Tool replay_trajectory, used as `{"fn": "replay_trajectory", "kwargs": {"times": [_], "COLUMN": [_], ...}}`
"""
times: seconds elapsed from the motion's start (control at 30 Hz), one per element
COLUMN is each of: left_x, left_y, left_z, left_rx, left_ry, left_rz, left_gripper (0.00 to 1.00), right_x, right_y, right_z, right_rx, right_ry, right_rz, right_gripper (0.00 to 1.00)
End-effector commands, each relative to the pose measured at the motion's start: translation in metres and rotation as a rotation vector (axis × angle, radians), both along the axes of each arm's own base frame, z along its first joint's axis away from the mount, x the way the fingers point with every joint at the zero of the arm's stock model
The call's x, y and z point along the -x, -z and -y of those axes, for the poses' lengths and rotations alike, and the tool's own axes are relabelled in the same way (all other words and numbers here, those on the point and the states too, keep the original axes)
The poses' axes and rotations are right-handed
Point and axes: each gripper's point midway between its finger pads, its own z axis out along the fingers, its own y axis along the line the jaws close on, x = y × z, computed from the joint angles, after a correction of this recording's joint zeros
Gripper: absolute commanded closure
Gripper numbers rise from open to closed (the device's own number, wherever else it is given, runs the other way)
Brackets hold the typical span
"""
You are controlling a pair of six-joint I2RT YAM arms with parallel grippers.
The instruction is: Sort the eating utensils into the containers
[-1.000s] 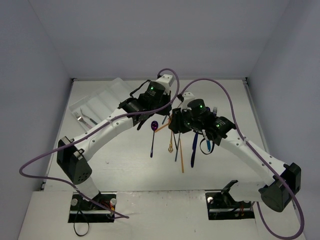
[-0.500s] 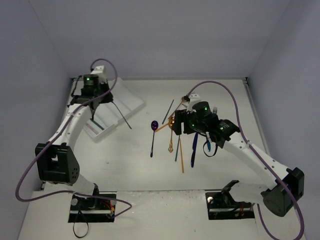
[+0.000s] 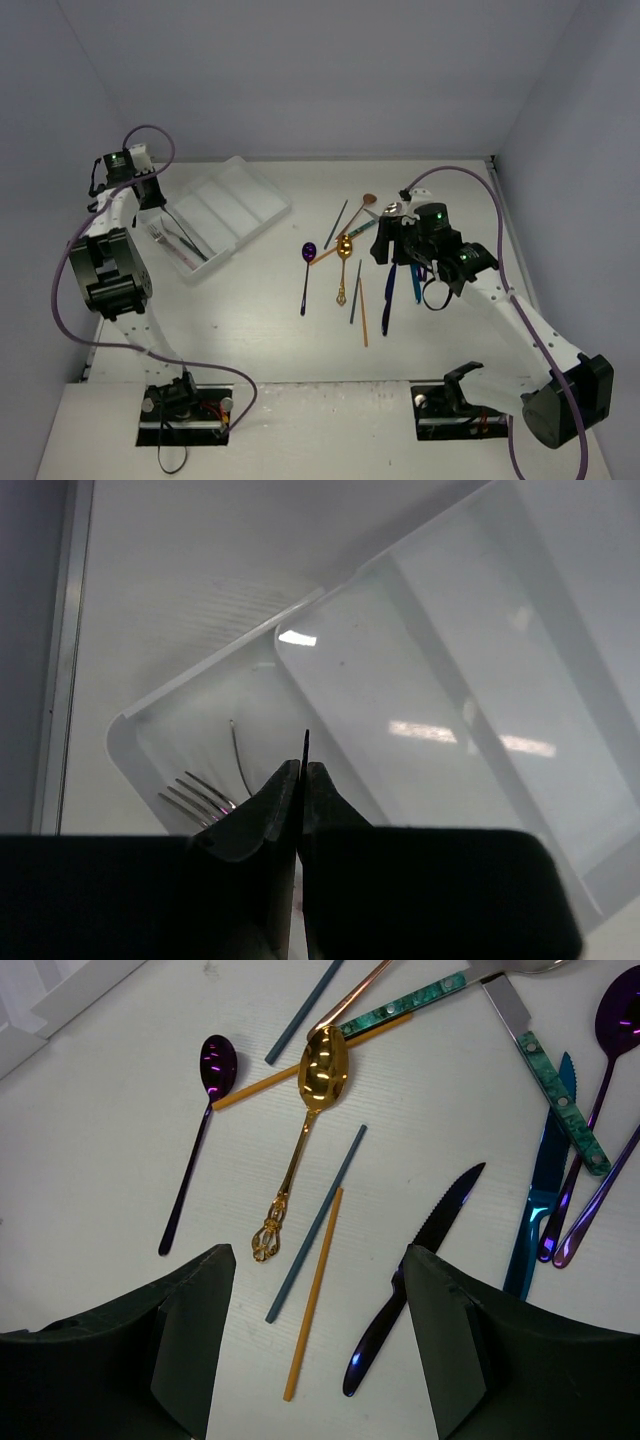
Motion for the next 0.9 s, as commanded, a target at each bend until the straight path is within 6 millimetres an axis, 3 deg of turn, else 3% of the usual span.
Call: {"fn": "replay_trajectory", "kwargs": {"times": [0.0, 0.03, 0.1, 0.17, 0.23, 0.3, 0.47, 0.5, 0.57, 0.67, 0.7, 0.77, 0.83, 0.87], "left_x": [-0.015, -0.015, -0.013, -0.011, -0.008, -0.007, 0.001, 0.010, 0.027, 0.053, 0.067, 0.086, 0.107, 0.121], "left_y": [-0.020, -0.016, -0.011, -0.011, -0.016, -0.033, -0.082, -0.101, -0.133, -0.151, -0.155, -0.156, -0.137, -0.140], "left_z": [-0.008, -0.011, -0.016, -0.019, -0.020, -0.021, -0.017, -0.013, 0.003, 0.033, 0.053, 0.081, 0.108, 0.127], "left_rx": [-0.072, -0.090, -0.105, -0.125, -0.132, -0.126, -0.088, -0.101, -0.118, -0.114, -0.103, -0.051, -0.009, 0.017], "left_ry": [0.076, 0.086, 0.083, 0.080, 0.070, 0.031, -0.080, -0.112, -0.132, -0.166, -0.139, -0.136, -0.102, -0.072], "left_rz": [0.047, 0.038, 0.024, 0.019, 0.025, 0.054, 0.096, 0.115, 0.157, 0.171, 0.172, 0.177, 0.144, 0.156], "left_gripper": [1.00, 1.00, 0.89, 0.74, 0.52, 0.39, 0.33, 0.32, 0.28, 0.26, 0.25, 0.25, 0.25, 0.25], "right_x": [-0.006, -0.007, -0.009, -0.011, -0.015, -0.020, -0.038, -0.044, -0.055, -0.070, -0.075, -0.086, -0.092, -0.096], "right_y": [-0.005, -0.004, -0.001, 0.001, 0.002, 0.002, 0.012, 0.018, 0.019, 0.036, 0.040, 0.051, 0.059, 0.068], "right_z": [0.002, 0.003, 0.004, 0.005, 0.010, 0.018, 0.037, 0.044, 0.057, 0.076, 0.084, 0.095, 0.107, 0.117], "right_rx": [-0.009, -0.007, -0.001, 0.008, 0.022, 0.031, 0.078, 0.099, 0.119, 0.150, 0.153, 0.158, 0.169, 0.181], "right_ry": [0.001, 0.004, 0.008, 0.010, 0.036, 0.079, 0.208, 0.246, 0.320, 0.407, 0.435, 0.471, 0.507, 0.528], "right_rz": [0.029, 0.023, 0.015, 0.010, 0.010, 0.008, -0.043, -0.061, -0.069, -0.121, -0.135, -0.168, -0.192, -0.214], "right_gripper": [0.34, 0.34, 0.34, 0.34, 0.34, 0.34, 0.34, 0.34, 0.36, 0.37, 0.38, 0.40, 0.44, 0.45]}}
